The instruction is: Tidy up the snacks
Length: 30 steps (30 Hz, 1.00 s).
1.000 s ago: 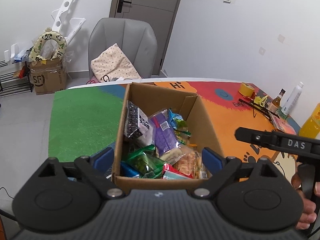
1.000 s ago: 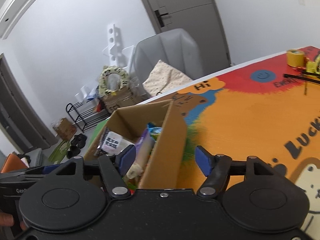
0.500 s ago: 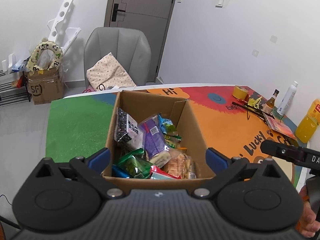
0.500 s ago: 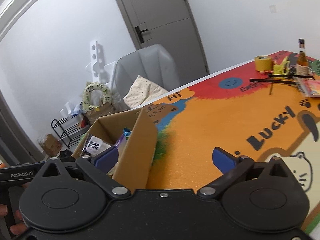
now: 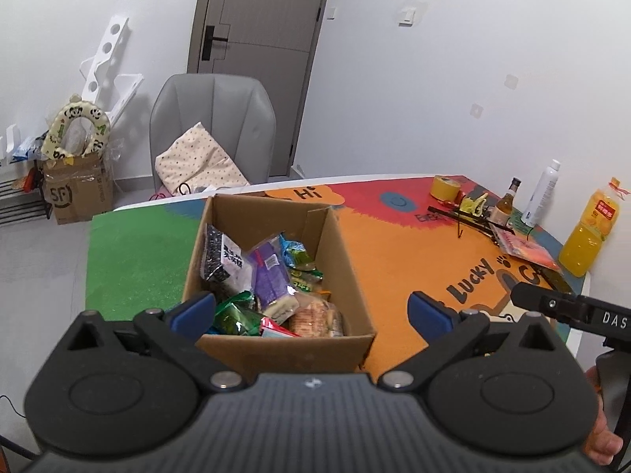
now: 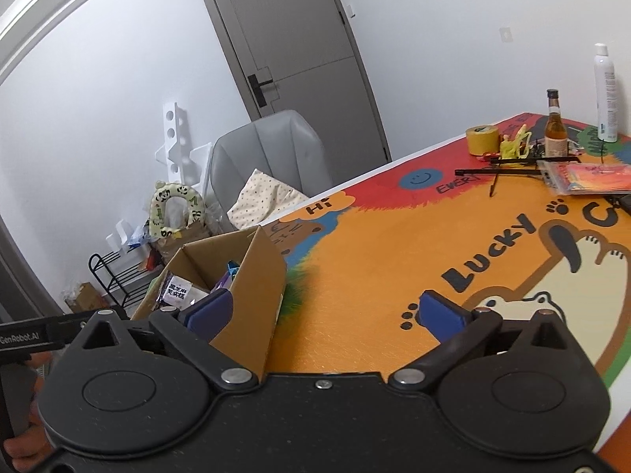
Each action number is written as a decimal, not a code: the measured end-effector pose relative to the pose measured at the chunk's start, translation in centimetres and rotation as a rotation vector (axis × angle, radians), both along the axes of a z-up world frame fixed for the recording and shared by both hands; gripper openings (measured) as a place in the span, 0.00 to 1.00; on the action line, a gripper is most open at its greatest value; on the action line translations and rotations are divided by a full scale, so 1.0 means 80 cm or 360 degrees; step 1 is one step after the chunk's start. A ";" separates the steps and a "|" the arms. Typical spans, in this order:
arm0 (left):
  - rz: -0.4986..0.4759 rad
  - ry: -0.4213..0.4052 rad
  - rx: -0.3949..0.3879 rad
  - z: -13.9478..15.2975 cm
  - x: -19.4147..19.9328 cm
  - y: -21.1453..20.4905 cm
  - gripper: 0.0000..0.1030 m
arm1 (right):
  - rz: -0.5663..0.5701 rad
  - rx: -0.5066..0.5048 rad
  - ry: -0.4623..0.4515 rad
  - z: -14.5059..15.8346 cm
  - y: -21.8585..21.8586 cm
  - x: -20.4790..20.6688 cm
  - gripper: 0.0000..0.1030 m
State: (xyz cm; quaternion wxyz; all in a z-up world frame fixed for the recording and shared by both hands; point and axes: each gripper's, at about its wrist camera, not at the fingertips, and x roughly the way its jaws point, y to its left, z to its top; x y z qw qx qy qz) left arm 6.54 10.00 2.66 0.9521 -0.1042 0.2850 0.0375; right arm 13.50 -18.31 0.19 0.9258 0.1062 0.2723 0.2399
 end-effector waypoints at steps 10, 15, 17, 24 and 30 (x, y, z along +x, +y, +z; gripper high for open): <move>0.0014 -0.0046 0.0055 0.018 -0.034 -0.025 1.00 | -0.0047 -0.0030 -0.0044 0.013 -0.032 -0.034 1.00; 0.0016 -0.0061 0.0055 0.021 -0.048 -0.034 1.00 | -0.0033 -0.0058 -0.0098 0.022 -0.042 -0.055 1.00; 0.0028 -0.0075 0.0057 0.022 -0.055 -0.036 1.00 | -0.0032 -0.0066 -0.0101 0.022 -0.044 -0.060 1.00; 0.0121 -0.0096 0.0085 0.019 -0.075 -0.036 1.00 | 0.0025 -0.0075 -0.0120 0.024 -0.053 -0.080 1.00; 0.0152 -0.0086 0.0078 0.019 -0.086 -0.025 1.00 | 0.0036 -0.0060 -0.0107 0.022 -0.057 -0.081 1.00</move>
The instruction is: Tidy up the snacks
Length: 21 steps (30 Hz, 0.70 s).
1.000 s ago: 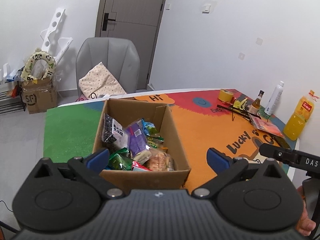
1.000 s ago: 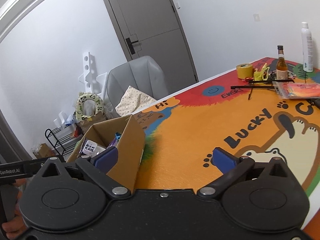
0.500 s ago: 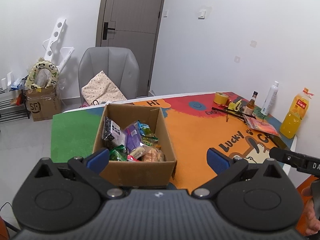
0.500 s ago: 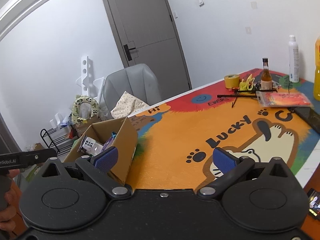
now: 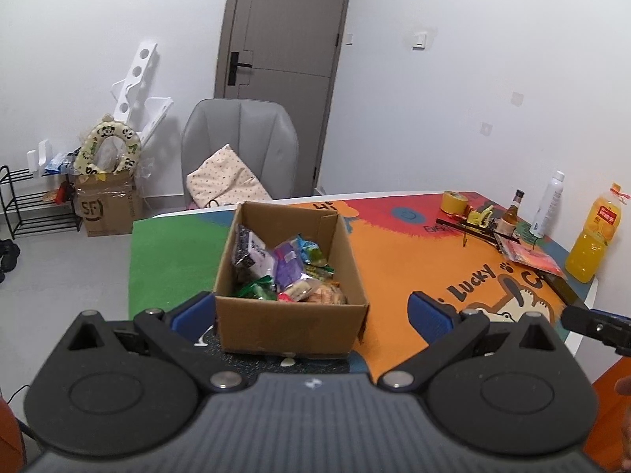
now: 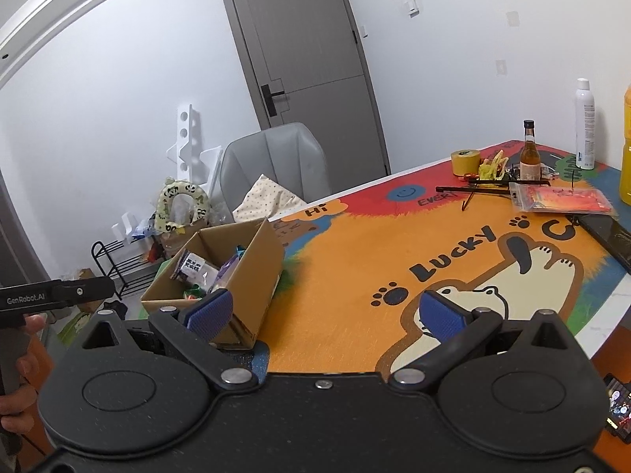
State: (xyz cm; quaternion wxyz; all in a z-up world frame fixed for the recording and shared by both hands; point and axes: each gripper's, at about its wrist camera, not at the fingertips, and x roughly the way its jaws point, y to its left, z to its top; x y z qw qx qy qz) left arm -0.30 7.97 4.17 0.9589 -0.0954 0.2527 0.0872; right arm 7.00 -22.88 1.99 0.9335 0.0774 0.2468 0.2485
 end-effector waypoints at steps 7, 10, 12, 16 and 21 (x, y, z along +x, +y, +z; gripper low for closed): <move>-0.0001 0.0015 0.0000 -0.004 -0.005 0.006 1.00 | 0.0009 -0.0012 0.0019 -0.003 0.002 -0.001 1.00; -0.0009 0.0021 0.0002 -0.007 -0.007 0.006 1.00 | 0.0008 -0.0024 0.0024 -0.004 0.005 -0.001 1.00; -0.0009 0.0023 0.0000 -0.008 -0.006 0.006 1.00 | 0.0012 -0.0028 0.0027 -0.005 0.006 -0.002 1.00; -0.0011 0.0028 -0.0002 -0.010 -0.007 0.005 1.00 | 0.0014 -0.0041 0.0027 -0.005 0.008 -0.003 1.00; -0.0017 0.0026 0.0001 -0.012 -0.007 0.004 1.00 | 0.0011 -0.0046 0.0023 -0.004 0.009 -0.004 1.00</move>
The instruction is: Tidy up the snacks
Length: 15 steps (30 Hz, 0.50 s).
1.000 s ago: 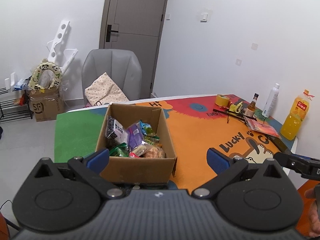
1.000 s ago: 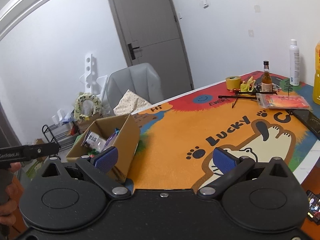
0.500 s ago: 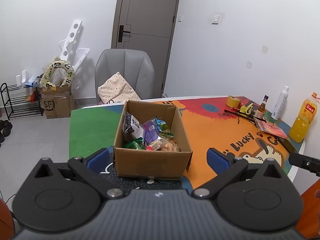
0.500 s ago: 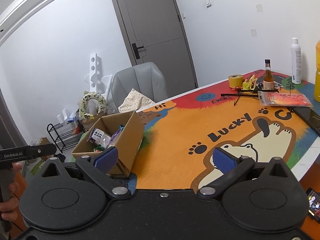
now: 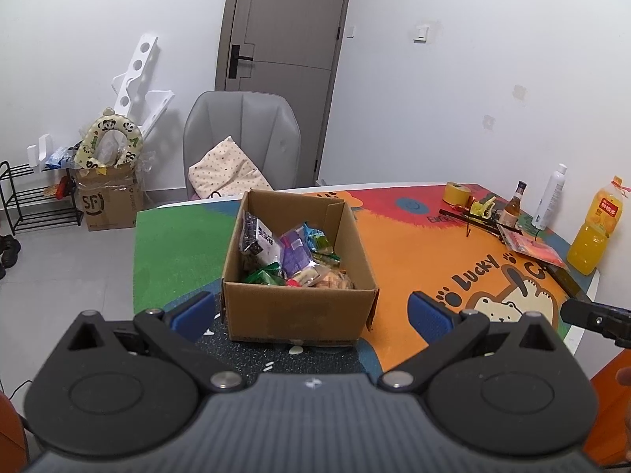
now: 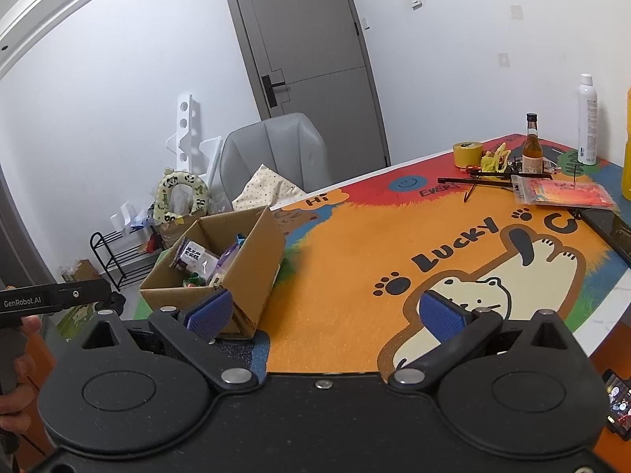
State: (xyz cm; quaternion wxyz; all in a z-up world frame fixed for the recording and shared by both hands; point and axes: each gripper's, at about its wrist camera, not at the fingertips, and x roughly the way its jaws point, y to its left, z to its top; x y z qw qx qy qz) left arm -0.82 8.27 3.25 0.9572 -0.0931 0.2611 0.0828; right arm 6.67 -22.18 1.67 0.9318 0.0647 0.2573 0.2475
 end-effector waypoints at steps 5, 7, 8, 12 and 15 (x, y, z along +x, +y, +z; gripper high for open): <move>-0.0008 -0.0003 0.0000 0.000 0.001 -0.003 1.00 | -0.0006 0.0002 -0.0004 0.001 -0.001 0.000 1.00; -0.0009 -0.0009 -0.0006 0.000 0.001 -0.003 1.00 | -0.0006 -0.0002 -0.0008 0.001 -0.002 0.000 1.00; -0.0011 -0.0010 -0.0005 0.000 0.001 -0.003 1.00 | -0.0010 -0.0007 -0.0010 0.001 -0.002 0.000 1.00; -0.0025 -0.0012 -0.0008 0.000 0.001 -0.006 1.00 | -0.0026 -0.0010 -0.0013 0.003 -0.004 0.000 1.00; -0.0042 -0.0009 0.0006 0.000 0.002 -0.010 1.00 | -0.0032 -0.0012 -0.0017 0.004 -0.004 -0.001 1.00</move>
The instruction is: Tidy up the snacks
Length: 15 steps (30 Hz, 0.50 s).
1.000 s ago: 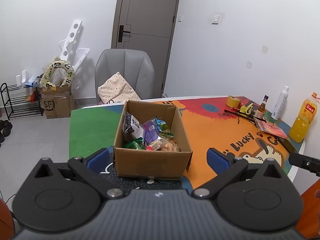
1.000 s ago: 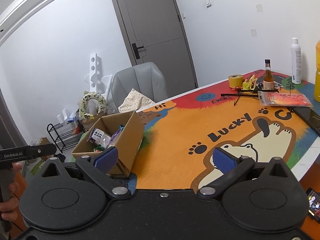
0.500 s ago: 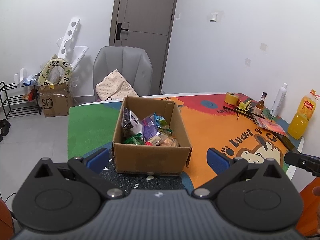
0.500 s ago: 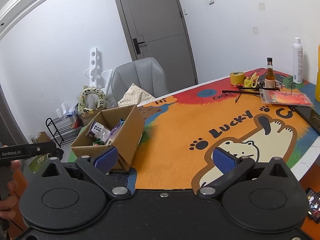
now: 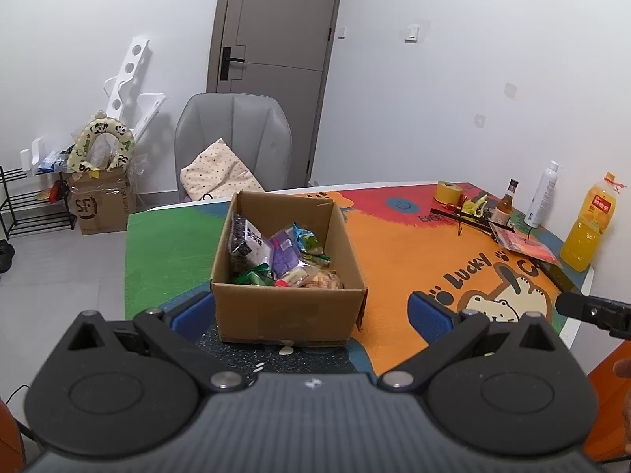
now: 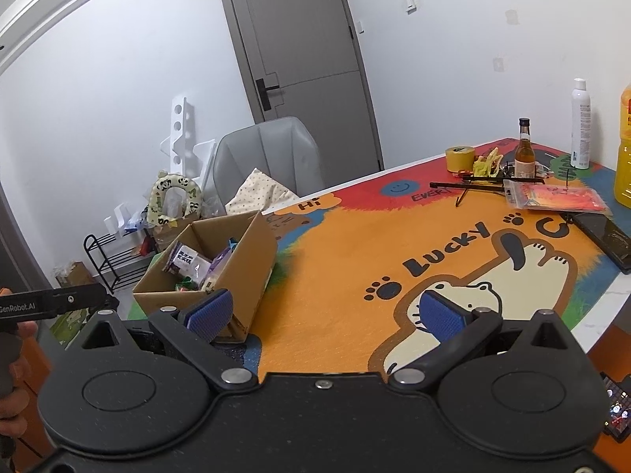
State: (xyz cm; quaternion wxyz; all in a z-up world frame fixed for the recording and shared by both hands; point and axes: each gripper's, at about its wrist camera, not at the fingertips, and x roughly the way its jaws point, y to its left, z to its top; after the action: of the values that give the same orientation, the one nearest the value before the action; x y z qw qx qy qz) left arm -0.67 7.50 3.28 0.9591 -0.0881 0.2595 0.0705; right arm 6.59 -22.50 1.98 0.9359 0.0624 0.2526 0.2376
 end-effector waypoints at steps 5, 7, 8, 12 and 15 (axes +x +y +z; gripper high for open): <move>-0.0010 -0.0003 0.0006 0.001 -0.001 -0.002 1.00 | 0.0004 -0.0006 -0.0003 0.002 -0.001 0.001 1.00; -0.0010 -0.0002 0.0005 0.001 -0.001 -0.003 1.00 | -0.0002 -0.0007 -0.0002 0.002 -0.003 0.002 1.00; -0.0010 -0.0003 0.0004 0.001 -0.001 -0.003 1.00 | -0.0005 -0.0006 -0.0001 0.003 -0.003 0.003 1.00; -0.0015 -0.0004 0.0010 0.002 0.000 -0.004 1.00 | -0.0018 -0.0012 -0.0012 0.004 -0.004 0.001 1.00; -0.0022 -0.0006 0.0017 0.003 0.001 -0.008 1.00 | -0.0016 -0.0015 -0.0015 0.005 -0.003 0.001 1.00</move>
State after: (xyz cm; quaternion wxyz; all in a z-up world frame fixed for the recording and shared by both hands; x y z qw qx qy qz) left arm -0.60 6.83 3.51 0.9606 -0.0814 0.2578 0.0649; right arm 6.67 -22.74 2.36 0.9385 0.0581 0.2491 0.2320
